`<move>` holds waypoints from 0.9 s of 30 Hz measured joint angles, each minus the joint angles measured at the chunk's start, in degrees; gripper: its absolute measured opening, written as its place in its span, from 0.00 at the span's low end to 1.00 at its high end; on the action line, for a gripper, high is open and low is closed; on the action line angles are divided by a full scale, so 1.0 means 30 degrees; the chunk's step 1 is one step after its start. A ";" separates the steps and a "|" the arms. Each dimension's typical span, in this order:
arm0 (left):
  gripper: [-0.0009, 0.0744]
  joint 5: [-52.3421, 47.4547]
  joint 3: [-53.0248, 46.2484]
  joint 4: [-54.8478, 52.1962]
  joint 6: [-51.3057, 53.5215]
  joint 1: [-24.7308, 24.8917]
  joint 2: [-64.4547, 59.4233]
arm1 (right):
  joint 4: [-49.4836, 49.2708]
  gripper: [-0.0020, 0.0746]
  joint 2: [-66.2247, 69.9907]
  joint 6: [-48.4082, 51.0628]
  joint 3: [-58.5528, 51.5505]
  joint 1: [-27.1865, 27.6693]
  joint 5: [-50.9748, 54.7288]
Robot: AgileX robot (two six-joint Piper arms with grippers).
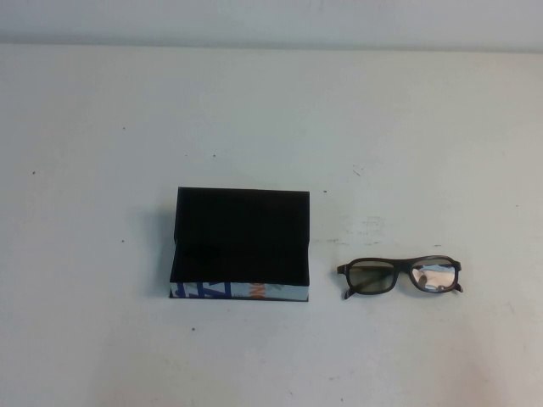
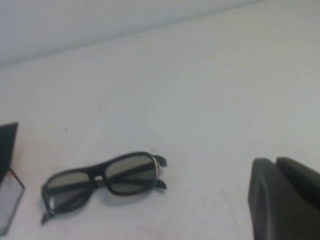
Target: Return glasses to glasses case
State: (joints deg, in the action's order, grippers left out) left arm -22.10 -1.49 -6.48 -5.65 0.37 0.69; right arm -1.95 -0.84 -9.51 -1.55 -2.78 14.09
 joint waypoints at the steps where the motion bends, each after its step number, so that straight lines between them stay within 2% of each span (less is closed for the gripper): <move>1: 0.01 0.0000 0.0000 0.0000 0.0000 0.0000 0.0000 | -0.0548 0.01 0.0000 0.0000 0.0000 0.0000 -0.0337; 8: 0.01 0.0000 0.0000 0.0000 0.0000 0.0000 0.0000 | -0.6588 0.01 0.0000 0.0000 0.0000 0.0000 -0.3151; 17: 0.01 0.0000 0.0000 0.0000 0.0000 0.0000 0.0000 | -0.9351 0.01 0.0000 0.0000 0.0000 0.0000 -0.3755; 22: 0.01 0.0000 0.0000 0.0000 0.0000 0.0000 0.0000 | -1.0927 0.01 0.0040 0.0000 0.0255 0.0000 -0.0669; 27: 0.01 0.0000 0.0000 0.0000 0.0000 0.0000 0.0000 | -1.1169 0.01 0.2748 0.0872 0.3435 0.0000 0.4268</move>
State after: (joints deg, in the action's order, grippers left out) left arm -22.10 -1.49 -6.48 -5.65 0.37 0.69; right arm -35.46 7.40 -6.89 8.75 -2.78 26.89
